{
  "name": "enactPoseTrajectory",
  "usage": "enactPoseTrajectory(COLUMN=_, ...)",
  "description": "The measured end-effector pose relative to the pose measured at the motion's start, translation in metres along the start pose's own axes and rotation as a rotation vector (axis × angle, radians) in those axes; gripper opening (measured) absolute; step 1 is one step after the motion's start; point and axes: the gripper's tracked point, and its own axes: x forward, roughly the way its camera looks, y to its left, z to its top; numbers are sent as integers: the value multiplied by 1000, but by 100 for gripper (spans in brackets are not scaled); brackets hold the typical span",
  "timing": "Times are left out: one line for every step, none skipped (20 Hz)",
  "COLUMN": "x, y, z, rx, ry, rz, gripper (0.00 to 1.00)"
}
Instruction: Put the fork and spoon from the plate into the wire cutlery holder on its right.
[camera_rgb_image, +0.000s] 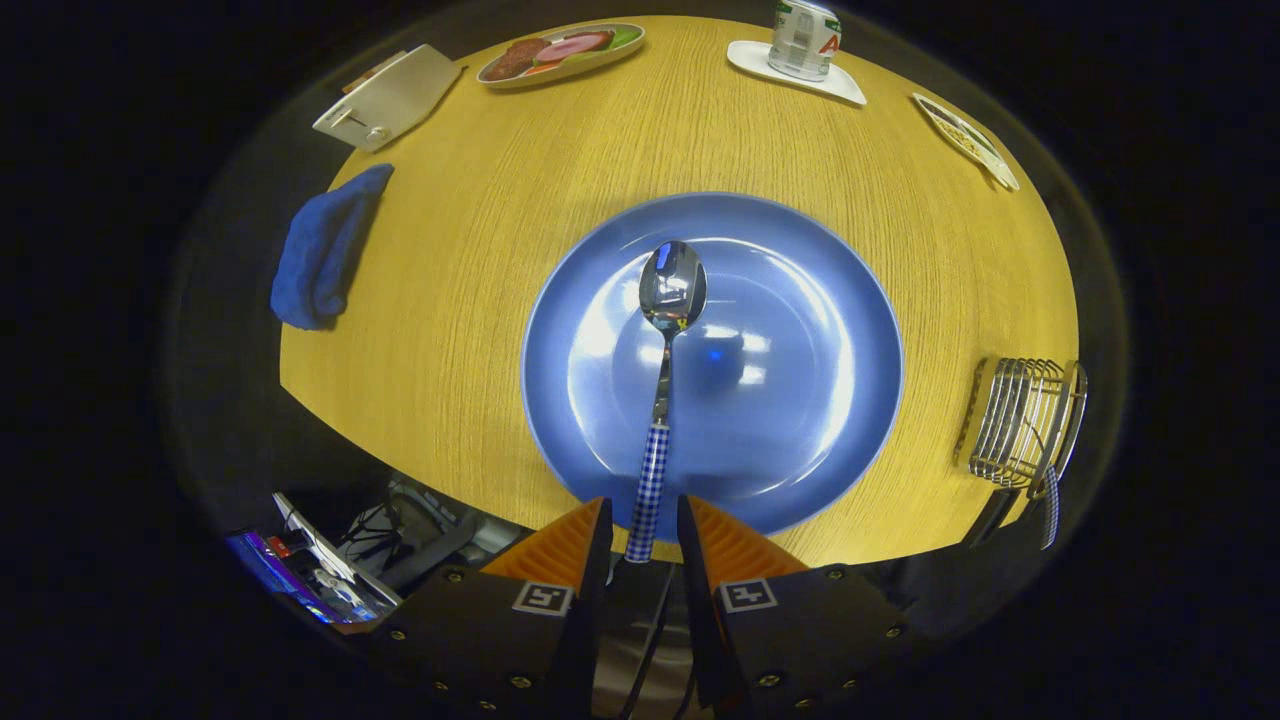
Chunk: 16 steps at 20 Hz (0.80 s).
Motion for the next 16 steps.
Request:
enactPoseTrajectory(x=2, y=1, z=1, rx=11, ry=4, rz=7, gripper=39)
enactPoseTrajectory(x=6, y=2, z=1, rx=18, ry=7, rz=12, gripper=39)
enactPoseTrajectory(x=7, y=1, z=2, rx=19, ry=5, rz=6, gripper=39)
enactPoseTrajectory(x=11, y=-2, z=3, rx=17, ry=4, rz=-4, gripper=39)
enactPoseTrajectory(x=13, y=-3, z=4, rx=17, ry=5, rz=-11, gripper=39)
enactPoseTrajectory(x=15, y=-5, z=4, rx=20, ry=5, rz=-14, gripper=39)
enactPoseTrajectory(x=17, y=-7, z=4, rx=22, ry=11, rz=-17, gripper=39)
enactPoseTrajectory(x=18, y=-8, z=3, rx=22, ry=17, rz=-19, gripper=39)
enactPoseTrajectory(x=17, y=-9, z=5, rx=20, ry=16, rz=-21, gripper=39)
enactPoseTrajectory(x=23, y=-10, z=4, rx=12, ry=20, rz=-24, gripper=34)
enactPoseTrajectory(x=23, y=-11, z=5, rx=-1, ry=23, rz=-28, gripper=32)
enactPoseTrajectory(x=32, y=-12, z=9, rx=-10, ry=25, rz=-29, gripper=33)
enactPoseTrajectory(x=16, y=-12, z=17, rx=-11, ry=3, rz=-32, gripper=32)
enactPoseTrajectory(x=30, y=-15, z=6, rx=-23, ry=19, rz=-40, gripper=8)
enactPoseTrajectory(x=28, y=-15, z=8, rx=-28, ry=15, rz=-33, gripper=9)
enactPoseTrajectory(x=26, y=-16, z=9, rx=-44, ry=14, rz=-33, gripper=9)
